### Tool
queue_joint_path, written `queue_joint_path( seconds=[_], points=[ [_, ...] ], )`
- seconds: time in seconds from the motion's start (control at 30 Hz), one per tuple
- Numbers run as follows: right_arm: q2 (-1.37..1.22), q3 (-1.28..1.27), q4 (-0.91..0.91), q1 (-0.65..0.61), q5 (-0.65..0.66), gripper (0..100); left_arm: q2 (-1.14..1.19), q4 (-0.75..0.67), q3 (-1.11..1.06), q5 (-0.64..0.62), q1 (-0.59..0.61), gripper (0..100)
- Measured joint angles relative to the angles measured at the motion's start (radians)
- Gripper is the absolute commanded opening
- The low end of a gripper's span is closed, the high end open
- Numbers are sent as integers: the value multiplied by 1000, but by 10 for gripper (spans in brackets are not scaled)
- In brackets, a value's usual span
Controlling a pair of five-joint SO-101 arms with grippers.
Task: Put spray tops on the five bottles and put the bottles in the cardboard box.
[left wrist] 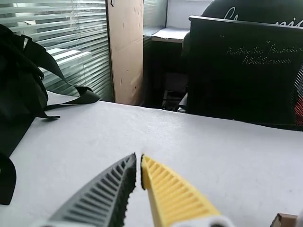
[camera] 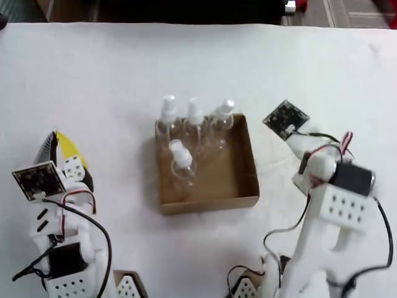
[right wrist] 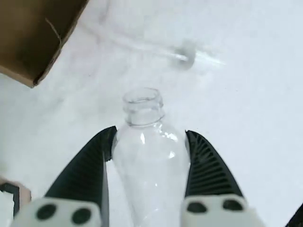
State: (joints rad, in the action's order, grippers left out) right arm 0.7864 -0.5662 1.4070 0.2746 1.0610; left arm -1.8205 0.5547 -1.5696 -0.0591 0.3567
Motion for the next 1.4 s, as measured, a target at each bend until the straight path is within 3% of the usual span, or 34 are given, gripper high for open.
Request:
queue_joint_path(
  seconds=[0.13, 0.33, 0.63, 0.77, 0.9, 1.0, 1.27, 1.4],
  points=[
    [104, 2, 0, -48, -132, 17, 0, 0, 0, 0, 0, 24],
    [224, 2, -86, -149, -460, 16, 0, 11, 2, 0, 0, 24],
    [410, 187, -149, -488, -856, 15, 0, 256, 183, 0, 0, 24],
    [413, 281, -149, -654, -899, 16, -3, 311, 232, 0, 0, 24],
    [410, 219, -155, -678, -928, 16, -5, 311, 233, 0, 0, 24],
    [423, 58, -224, -684, -982, 16, -3, 311, 233, 0, 0, 24],
    [753, -466, -578, -686, -962, 15, -9, 285, 219, 0, 0, 24],
    [861, -692, -672, -692, -962, 16, -3, 232, 178, 0, 0, 24]
  ],
)
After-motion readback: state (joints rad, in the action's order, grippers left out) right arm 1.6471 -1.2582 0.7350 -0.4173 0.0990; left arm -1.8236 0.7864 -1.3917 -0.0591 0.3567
